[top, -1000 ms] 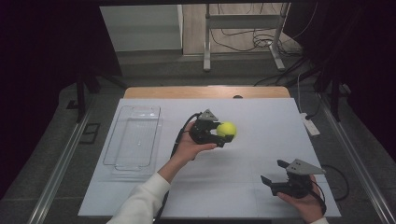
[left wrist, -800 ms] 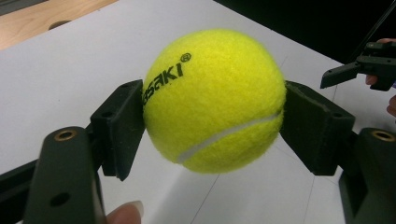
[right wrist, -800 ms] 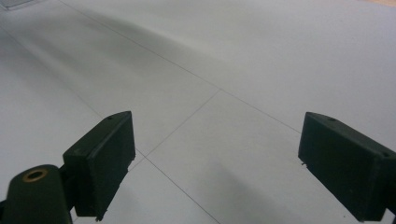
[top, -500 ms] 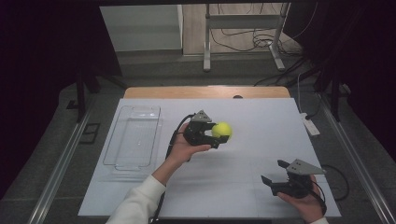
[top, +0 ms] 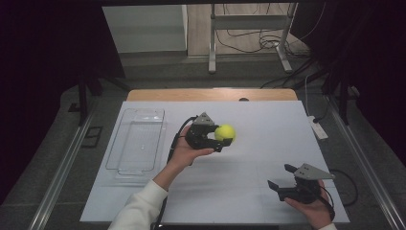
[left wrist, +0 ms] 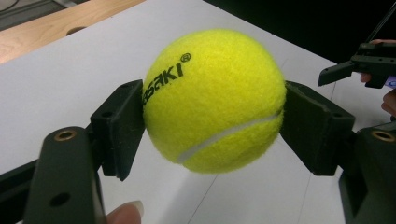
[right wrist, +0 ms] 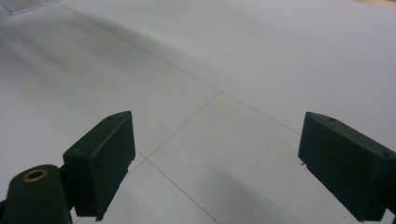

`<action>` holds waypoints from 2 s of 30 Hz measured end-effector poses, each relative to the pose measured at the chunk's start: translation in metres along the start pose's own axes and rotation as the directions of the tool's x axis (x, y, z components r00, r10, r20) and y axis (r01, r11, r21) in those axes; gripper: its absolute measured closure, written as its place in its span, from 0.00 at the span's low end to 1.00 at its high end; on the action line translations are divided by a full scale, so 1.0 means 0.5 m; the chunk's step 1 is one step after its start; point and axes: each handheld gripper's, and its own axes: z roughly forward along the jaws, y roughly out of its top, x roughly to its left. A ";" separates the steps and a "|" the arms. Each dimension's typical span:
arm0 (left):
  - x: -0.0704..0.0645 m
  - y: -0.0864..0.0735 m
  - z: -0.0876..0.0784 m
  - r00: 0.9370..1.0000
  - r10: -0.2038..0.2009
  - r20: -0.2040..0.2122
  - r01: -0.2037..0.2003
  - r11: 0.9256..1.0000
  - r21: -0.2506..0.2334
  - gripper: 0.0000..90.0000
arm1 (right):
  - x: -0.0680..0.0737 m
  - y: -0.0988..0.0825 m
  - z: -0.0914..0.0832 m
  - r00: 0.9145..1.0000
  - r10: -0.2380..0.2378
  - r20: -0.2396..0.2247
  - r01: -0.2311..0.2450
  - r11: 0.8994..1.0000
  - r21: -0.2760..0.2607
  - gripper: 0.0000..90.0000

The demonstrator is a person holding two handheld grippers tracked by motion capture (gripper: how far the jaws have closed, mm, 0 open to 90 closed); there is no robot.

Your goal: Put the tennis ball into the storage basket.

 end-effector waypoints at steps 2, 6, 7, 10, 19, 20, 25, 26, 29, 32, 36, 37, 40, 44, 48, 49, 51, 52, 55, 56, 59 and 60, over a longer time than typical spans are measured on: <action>0.000 0.000 -0.001 1.000 0.000 0.000 0.000 1.000 -0.002 0.30 | 0.000 0.000 0.000 1.000 0.000 0.000 0.000 1.000 0.000 0.13; 0.004 0.001 -0.009 1.000 -0.004 -0.001 0.004 1.000 -0.010 0.30 | 0.000 0.000 0.000 1.000 -0.002 -0.001 0.002 1.000 0.000 0.13; 0.005 0.002 -0.011 1.000 -0.005 -0.002 0.005 1.000 -0.013 0.30 | 0.000 0.000 0.000 1.000 -0.002 -0.001 0.002 1.000 0.000 0.13; 0.009 0.003 -0.017 1.000 -0.010 -0.006 0.010 1.000 -0.021 0.30 | 0.000 0.000 -0.001 1.000 -0.003 -0.001 0.003 1.000 0.000 0.13; 0.012 0.008 -0.039 1.000 -0.008 -0.025 0.007 0.999 -0.047 0.30 | 0.000 0.000 -0.001 1.000 -0.004 0.000 0.004 1.000 0.001 0.13; 0.012 0.008 -0.039 1.000 -0.008 -0.025 0.007 0.999 -0.047 0.30 | 0.000 0.000 -0.001 1.000 -0.004 0.000 0.004 1.000 0.001 0.13; 0.016 0.014 -0.056 0.999 -0.007 -0.040 0.004 0.998 -0.069 0.30 | 0.000 0.000 -0.001 1.000 -0.003 -0.001 0.003 1.000 0.001 0.13; 0.017 0.014 -0.060 0.999 -0.008 -0.046 0.004 0.997 -0.073 0.30 | 0.000 0.000 -0.001 1.000 -0.004 -0.002 0.004 1.000 0.001 0.13; 0.021 0.016 -0.066 0.999 -0.015 -0.049 0.010 0.996 -0.085 0.30 | 0.000 0.000 -0.001 1.000 -0.005 -0.002 0.005 1.000 0.001 0.13; 0.026 0.018 -0.078 0.998 -0.021 -0.057 0.015 0.995 -0.099 0.30 | 0.000 0.001 -0.001 1.000 -0.005 -0.001 0.005 1.000 0.001 0.13; 0.030 0.019 -0.088 0.997 -0.024 -0.069 0.017 0.994 -0.110 0.30 | 0.001 0.001 -0.001 1.000 -0.006 -0.001 0.006 1.000 0.002 0.13; 0.030 0.019 -0.088 0.997 -0.024 -0.069 0.017 0.994 -0.110 0.30 | 0.001 0.001 -0.001 1.000 -0.006 -0.001 0.006 1.000 0.002 0.13; 0.032 0.020 -0.092 0.997 -0.027 -0.073 0.019 0.994 -0.112 0.30 | 0.001 0.001 0.000 1.000 -0.008 0.000 0.008 1.000 0.005 0.13; 0.036 0.020 -0.095 0.996 -0.031 -0.080 0.021 0.993 -0.116 0.30 | 0.001 0.001 -0.001 1.000 -0.008 0.003 0.008 1.000 0.005 0.13; 0.040 0.020 -0.100 0.995 -0.032 -0.090 0.021 0.993 -0.120 0.30 | 0.000 0.001 -0.001 1.000 -0.008 0.001 0.008 1.000 0.005 0.13; 0.043 0.020 -0.103 0.995 -0.037 -0.095 0.025 0.992 -0.124 0.30 | 0.000 0.000 0.000 1.000 -0.009 0.001 0.009 1.000 0.004 0.13; 0.047 0.020 -0.107 0.994 -0.040 -0.101 0.027 0.992 -0.127 0.30 | 0.001 0.001 -0.001 1.000 -0.009 0.003 0.009 1.000 0.005 0.13; 0.048 0.020 -0.109 0.993 -0.043 -0.106 0.029 0.991 -0.128 0.30 | 0.001 0.001 -0.001 1.000 -0.010 0.003 0.010 1.000 0.006 0.13; 0.054 0.019 -0.114 0.992 -0.049 -0.118 0.033 0.991 -0.131 0.30 | 0.000 0.001 -0.001 1.000 -0.006 0.001 0.006 1.000 0.003 0.13; 0.056 0.019 -0.117 0.991 -0.051 -0.122 0.034 0.990 -0.135 0.30 | 0.000 0.001 -0.001 1.000 -0.007 0.001 0.007 1.000 0.003 0.13; 0.059 0.019 -0.122 0.990 -0.054 -0.133 0.035 0.990 -0.139 0.30 | 0.000 0.001 -0.001 1.000 -0.007 0.000 0.007 1.000 0.002 0.13; 0.061 0.019 -0.126 0.988 -0.053 -0.142 0.033 0.990 -0.138 0.30 | 0.001 0.001 -0.001 1.000 -0.009 0.003 0.009 1.000 0.004 0.13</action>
